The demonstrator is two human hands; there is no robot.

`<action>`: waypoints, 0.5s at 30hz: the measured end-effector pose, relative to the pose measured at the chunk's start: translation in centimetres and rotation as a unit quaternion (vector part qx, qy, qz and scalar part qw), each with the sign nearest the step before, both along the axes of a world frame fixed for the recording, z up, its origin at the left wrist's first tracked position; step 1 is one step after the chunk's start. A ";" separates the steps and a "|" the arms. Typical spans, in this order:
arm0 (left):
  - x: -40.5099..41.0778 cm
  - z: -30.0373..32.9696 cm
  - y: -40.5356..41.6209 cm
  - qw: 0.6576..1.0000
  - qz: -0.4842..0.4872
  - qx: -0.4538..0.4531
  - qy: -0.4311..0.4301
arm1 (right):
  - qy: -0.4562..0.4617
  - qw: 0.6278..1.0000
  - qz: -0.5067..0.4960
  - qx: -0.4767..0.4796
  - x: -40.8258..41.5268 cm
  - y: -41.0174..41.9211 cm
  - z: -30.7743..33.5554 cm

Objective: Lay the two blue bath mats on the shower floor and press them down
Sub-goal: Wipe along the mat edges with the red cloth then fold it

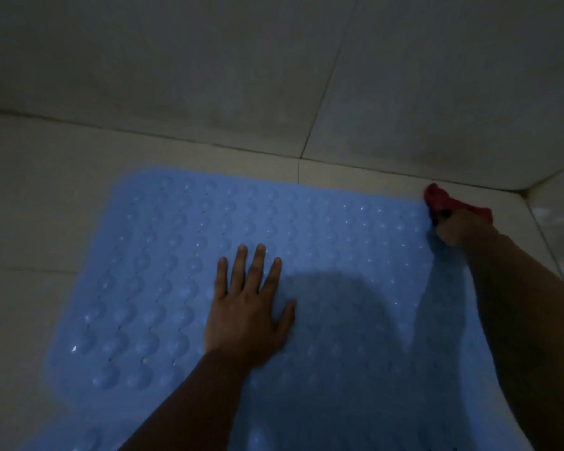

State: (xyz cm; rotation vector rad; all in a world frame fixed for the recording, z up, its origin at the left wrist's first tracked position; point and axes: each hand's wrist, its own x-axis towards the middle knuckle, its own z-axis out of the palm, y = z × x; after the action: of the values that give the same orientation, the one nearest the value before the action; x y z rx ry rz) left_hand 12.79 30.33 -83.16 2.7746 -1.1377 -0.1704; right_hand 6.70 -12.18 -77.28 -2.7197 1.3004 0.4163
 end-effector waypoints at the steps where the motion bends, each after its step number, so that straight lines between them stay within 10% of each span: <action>1: 0.1 0.0 0.0 1.000 0.004 0.001 0.000 | -0.001 1.000 -0.016 -0.001 -0.9 0.2 0.2; 15: -0.2 -0.5 0.2 0.999 0.007 -0.020 -0.030 | -0.162 0.986 -0.051 -0.007 -14.5 6.3 0.0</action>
State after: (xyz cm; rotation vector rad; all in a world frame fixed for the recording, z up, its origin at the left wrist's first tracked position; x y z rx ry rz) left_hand 12.62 30.53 -83.67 2.7681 -1.1227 -0.0623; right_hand -7.76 -5.86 -77.32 -2.5742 1.3436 -0.0436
